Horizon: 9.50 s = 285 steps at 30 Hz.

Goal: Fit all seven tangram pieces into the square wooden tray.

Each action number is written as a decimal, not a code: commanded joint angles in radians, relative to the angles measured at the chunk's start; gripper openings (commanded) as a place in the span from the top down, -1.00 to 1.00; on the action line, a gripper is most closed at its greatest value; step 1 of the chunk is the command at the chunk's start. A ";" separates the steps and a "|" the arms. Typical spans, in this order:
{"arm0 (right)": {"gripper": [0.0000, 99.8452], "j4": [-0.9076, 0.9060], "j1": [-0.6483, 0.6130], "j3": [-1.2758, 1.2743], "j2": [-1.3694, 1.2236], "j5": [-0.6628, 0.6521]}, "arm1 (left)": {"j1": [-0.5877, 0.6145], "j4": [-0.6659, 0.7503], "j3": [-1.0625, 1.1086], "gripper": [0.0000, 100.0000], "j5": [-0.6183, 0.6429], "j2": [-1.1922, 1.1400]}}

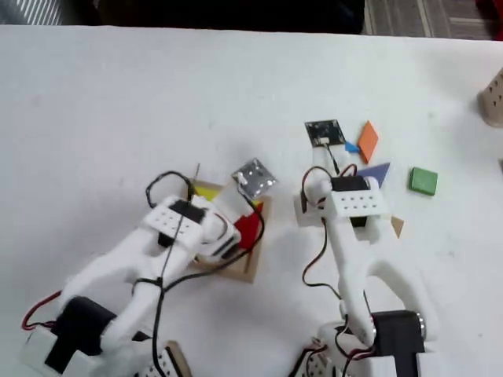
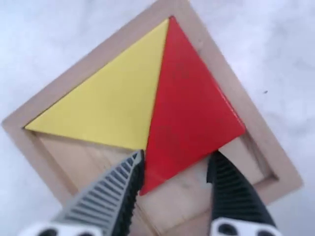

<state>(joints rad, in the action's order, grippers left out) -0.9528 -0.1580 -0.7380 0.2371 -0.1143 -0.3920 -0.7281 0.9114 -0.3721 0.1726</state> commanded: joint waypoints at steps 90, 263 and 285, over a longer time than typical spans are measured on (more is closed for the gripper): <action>0.96 -0.025 -0.143 0.083 0.128 -0.089 | 0.533 0.164 -0.172 0.95 0.433 -0.013; 0.97 0.137 -0.165 -0.221 0.159 -0.210 | -0.002 0.175 -0.120 0.95 0.296 -0.022; 0.96 0.283 -0.085 -0.143 0.099 -0.055 | -0.104 0.555 0.376 0.95 0.474 0.366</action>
<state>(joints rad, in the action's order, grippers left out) -0.7258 -0.2133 -0.9268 0.3537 -0.1711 -0.4258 -0.2156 1.2275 0.0744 0.4427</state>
